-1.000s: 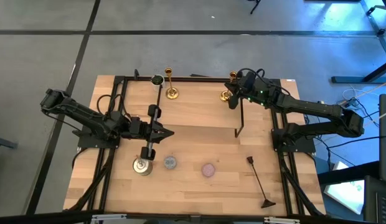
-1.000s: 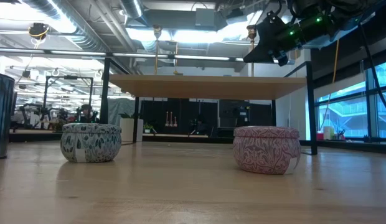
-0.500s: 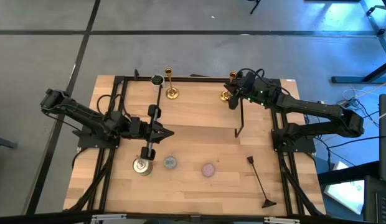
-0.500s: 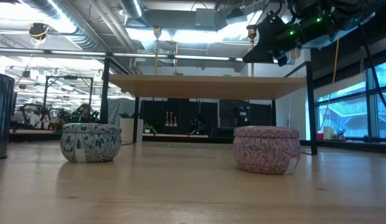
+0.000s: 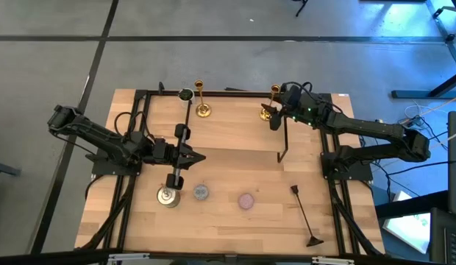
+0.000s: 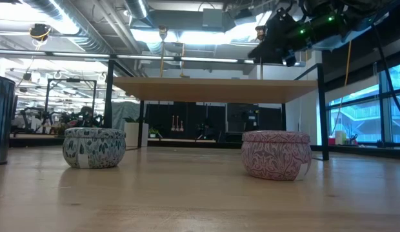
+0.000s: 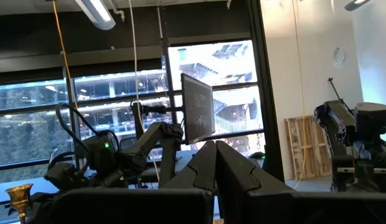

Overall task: Pick & Place candle stick holders
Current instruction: Put the gold candle holder on the shelf, then put the blue scented candle on the shelf

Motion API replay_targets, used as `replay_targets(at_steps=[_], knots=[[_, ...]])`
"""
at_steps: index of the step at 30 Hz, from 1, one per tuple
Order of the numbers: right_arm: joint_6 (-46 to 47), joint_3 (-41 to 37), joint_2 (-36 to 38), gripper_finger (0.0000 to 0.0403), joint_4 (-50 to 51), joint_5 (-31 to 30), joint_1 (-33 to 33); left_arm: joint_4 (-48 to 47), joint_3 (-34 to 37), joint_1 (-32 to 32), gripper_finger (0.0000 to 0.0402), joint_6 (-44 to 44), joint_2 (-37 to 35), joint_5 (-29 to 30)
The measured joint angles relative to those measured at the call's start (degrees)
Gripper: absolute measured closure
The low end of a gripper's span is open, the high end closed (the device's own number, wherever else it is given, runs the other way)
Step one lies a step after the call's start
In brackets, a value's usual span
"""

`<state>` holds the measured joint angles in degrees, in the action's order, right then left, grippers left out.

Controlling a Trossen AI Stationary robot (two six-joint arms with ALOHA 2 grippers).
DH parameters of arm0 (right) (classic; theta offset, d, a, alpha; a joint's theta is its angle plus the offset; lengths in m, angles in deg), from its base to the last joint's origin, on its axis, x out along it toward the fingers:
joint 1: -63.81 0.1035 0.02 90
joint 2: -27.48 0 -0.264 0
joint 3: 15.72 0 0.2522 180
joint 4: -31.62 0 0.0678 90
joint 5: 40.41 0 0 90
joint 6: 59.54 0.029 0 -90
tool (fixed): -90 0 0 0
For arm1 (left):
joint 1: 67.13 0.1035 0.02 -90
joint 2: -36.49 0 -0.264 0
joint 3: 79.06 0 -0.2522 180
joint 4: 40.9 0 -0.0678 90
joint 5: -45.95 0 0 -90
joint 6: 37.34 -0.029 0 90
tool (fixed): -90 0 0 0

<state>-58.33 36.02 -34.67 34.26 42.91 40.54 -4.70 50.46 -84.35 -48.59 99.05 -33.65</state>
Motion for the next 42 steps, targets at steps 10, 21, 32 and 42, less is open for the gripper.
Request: replay_targets(at_steps=[10,21,32,42], knots=[[-0.12,0.0,2.2,0.0185,0.27,-0.2,0.88,0.02,-0.01,-0.44,0.04,0.0,-0.01,0.0],[2.0,0.0,7.36,0.0185,7.05,-3.82,0.88,0.12,-0.01,-0.44,0.0399,-0.02,-0.01,-0.02],[2.67,0.02,9.58,0.0185,9.75,-3.8,0.88,0.45,-0.01,-0.44,0.0399,-0.02,-0.01,-0.02],[2.65,0.04,15.33,0.0185,14.88,-3.8,0.88,0.44,-0.01,-0.44,0.04,-0.02,-0.01,-0.03]])
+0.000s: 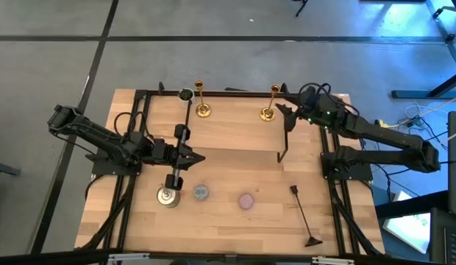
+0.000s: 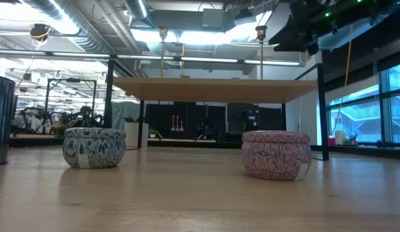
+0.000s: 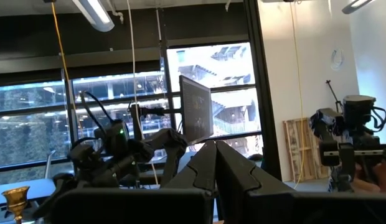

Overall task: Pick & Place candle stick holders
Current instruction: Put the blue scented candle on the shelf

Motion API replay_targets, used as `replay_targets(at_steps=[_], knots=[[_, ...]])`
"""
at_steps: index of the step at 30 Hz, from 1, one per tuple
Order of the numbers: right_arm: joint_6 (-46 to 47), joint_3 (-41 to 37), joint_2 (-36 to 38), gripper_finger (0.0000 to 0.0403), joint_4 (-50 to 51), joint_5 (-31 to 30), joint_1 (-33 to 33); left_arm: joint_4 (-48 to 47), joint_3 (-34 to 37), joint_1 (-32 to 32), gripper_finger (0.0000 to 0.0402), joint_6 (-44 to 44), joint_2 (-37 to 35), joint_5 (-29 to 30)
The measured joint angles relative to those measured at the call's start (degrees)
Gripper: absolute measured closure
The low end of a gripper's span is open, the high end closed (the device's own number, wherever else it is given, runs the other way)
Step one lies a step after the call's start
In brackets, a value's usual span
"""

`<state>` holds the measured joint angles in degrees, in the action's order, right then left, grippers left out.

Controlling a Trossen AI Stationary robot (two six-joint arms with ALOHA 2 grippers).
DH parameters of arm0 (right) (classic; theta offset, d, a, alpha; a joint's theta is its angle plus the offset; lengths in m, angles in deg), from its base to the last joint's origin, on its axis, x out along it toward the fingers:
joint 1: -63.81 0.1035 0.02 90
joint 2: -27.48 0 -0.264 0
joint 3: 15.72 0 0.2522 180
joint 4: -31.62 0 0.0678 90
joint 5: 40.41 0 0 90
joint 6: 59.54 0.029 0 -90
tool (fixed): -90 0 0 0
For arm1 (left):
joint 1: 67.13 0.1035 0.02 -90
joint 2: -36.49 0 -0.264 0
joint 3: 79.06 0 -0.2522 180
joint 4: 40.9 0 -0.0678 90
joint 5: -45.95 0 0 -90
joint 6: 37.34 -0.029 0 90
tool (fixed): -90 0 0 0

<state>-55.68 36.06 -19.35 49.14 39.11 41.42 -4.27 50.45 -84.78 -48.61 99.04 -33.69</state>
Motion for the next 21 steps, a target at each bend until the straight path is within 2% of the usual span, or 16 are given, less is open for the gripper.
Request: replay_targets(at_steps=[11,17,21], knots=[[0.0,0.02,2.94,0.0185,3.04,0.24,0.0,0.0,0.0,0.0,0.04,0.0,0.0,0.01],[0.0,0.02,4.1,0.0185,4.09,4.29,0.0,0.0,0.0,0.0,0.04,0.0,0.0,-0.01],[-0.04,1.63,7.86,0.0185,9.49,4.7,0.0,-0.02,0.0,0.0,0.04,0.13,0.0,-0.92]])
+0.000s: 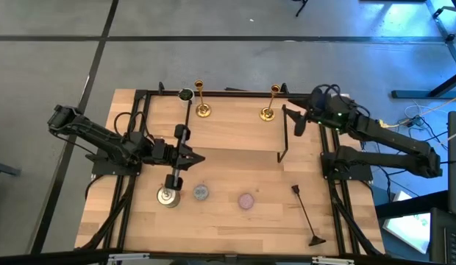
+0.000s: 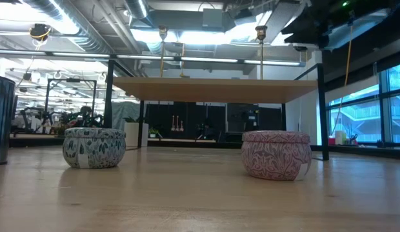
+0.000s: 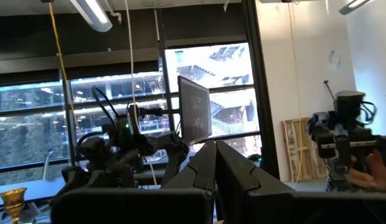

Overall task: Pick & Place candle stick holders
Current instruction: Put the blue scented candle on the shelf

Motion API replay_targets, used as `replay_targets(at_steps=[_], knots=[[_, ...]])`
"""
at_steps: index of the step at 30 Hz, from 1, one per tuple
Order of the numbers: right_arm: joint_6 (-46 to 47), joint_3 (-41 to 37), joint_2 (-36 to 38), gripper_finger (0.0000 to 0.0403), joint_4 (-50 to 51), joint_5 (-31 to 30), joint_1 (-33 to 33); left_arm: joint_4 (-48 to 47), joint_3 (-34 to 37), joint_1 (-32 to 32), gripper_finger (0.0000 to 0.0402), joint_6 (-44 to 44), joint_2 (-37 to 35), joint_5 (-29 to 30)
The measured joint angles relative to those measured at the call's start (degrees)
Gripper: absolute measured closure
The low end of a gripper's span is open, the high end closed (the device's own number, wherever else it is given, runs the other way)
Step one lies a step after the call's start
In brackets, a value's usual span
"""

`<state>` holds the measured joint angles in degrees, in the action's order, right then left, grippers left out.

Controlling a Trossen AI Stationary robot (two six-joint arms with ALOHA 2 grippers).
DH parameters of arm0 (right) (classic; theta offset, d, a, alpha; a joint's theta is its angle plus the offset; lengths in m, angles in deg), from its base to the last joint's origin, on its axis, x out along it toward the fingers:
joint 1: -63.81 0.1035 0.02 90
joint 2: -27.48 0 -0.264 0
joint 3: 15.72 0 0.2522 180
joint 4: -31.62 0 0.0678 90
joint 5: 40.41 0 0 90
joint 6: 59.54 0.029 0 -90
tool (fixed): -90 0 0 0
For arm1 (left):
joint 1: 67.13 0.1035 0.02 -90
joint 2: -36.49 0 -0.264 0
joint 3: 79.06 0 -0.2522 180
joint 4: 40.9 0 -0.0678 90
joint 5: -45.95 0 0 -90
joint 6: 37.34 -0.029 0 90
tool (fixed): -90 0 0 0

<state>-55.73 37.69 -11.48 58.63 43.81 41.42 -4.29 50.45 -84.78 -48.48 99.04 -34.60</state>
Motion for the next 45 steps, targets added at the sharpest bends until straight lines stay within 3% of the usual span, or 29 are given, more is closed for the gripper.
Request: replay_targets(at_steps=[10,16,21,32,40,45], knots=[[0.02,0.43,6.65,0.0185,7.01,-0.09,0.0,-0.02,0.0,-0.02,0.0399,0.0,0.0,-0.24],[0.76,0.43,9.64,0.0185,10.39,-6.48,0.0,-0.02,0.0,0.0,0.0401,0.0,0.0,-0.21],[1.37,0.43,13.43,0.0185,12.95,-5.7,0.0,0.0,0.0,0.01,0.0399,-0.13,0.0,-0.24],[1.76,-0.59,23.56,0.0185,15.23,2.01,0.0,0.11,0.0,0.13,0.04,-0.65,0.0,-0.76],[1.72,-0.95,25.18,0.0185,14.3,17.29,0.0,-3.02,-1.94,0.11,0.04,-1.69,0.02,-0.8],[1.46,-0.97,24.65,0.0185,14.46,21.31,0.0,-5.38,-2.82,0.13,0.0399,-2.11,0.02,-1.65]])
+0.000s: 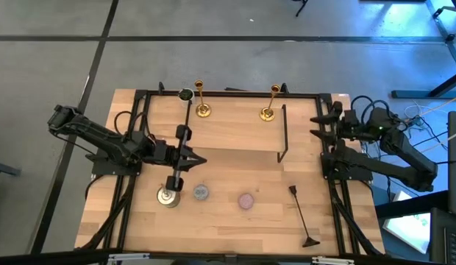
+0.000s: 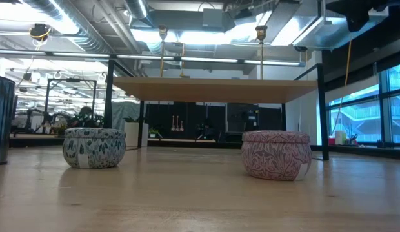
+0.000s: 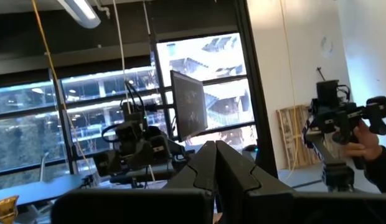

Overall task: Pick & Place candle stick holders
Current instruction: Put the blue scented candle on the shelf

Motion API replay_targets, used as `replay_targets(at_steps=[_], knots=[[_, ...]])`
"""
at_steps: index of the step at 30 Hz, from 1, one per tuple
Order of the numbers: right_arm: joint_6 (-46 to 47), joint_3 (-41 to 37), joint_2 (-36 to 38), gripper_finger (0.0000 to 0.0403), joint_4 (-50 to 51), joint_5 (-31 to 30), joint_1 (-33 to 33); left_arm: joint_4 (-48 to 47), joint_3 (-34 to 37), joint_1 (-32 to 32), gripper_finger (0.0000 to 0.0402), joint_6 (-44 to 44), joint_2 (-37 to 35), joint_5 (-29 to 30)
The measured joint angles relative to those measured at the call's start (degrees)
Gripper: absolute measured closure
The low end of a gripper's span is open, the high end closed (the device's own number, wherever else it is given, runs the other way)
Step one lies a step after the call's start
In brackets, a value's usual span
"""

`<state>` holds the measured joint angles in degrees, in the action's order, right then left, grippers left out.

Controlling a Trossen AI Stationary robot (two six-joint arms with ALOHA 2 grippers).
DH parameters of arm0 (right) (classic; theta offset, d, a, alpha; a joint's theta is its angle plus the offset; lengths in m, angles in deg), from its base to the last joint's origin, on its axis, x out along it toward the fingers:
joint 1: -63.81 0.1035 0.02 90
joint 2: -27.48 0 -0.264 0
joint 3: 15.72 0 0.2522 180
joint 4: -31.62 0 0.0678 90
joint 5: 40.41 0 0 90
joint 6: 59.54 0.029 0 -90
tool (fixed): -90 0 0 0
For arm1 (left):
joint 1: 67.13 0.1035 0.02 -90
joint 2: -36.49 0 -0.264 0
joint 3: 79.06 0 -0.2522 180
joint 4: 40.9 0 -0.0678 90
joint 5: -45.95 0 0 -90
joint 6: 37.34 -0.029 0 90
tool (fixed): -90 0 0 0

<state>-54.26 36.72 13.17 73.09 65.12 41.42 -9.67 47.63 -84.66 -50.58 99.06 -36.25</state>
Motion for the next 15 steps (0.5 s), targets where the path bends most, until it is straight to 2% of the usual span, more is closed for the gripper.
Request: replay_targets(at_steps=[4,6,12,15], knots=[[-0.69,0.0,0.0,0.0185,0.44,0.34,0.02,-0.2,0.0,-0.02,0.04,-0.02,0.0,-0.42],[-1.67,-0.13,-0.02,0.0185,0.03,2.61,0.02,-0.37,0.0,-0.02,0.0401,-0.02,0.0,-0.55],[-3.14,-3.36,-0.76,0.0185,-11.19,19.8,0.07,-0.7,0.0,0.0,0.0399,-0.01,0.02,-3.47],[-3.14,-3.52,-1.75,0.0185,-13.39,23.86,0.07,-0.67,0.0,-0.02,0.0401,0.0,0.0,-3.63]])
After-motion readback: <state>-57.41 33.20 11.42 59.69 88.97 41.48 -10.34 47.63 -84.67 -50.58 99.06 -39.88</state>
